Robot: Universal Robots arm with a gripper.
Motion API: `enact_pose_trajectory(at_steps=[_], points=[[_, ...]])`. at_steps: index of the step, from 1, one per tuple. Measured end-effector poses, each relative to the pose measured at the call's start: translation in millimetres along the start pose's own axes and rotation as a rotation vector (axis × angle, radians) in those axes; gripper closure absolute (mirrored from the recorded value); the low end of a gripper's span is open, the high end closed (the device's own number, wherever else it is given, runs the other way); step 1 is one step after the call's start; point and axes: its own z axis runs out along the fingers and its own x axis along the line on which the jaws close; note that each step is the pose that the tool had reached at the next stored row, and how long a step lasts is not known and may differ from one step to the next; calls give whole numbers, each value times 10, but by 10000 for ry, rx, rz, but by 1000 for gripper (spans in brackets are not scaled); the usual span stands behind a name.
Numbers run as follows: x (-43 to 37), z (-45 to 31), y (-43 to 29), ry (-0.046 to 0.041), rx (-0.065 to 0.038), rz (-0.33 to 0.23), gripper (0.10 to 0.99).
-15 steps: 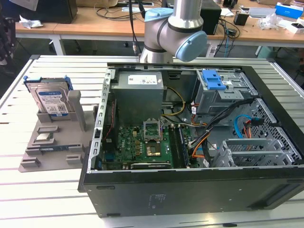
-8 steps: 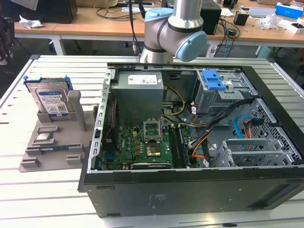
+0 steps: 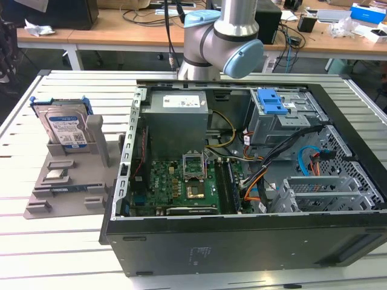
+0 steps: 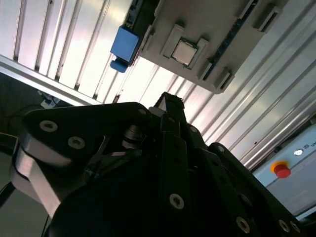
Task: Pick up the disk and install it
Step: 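Pick up the disk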
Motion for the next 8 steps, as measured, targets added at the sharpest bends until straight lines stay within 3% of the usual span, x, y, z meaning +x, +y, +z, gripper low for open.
enact_pose_trajectory(at_steps=[8], points=[[0,0,0,22,-11,-490,980]])
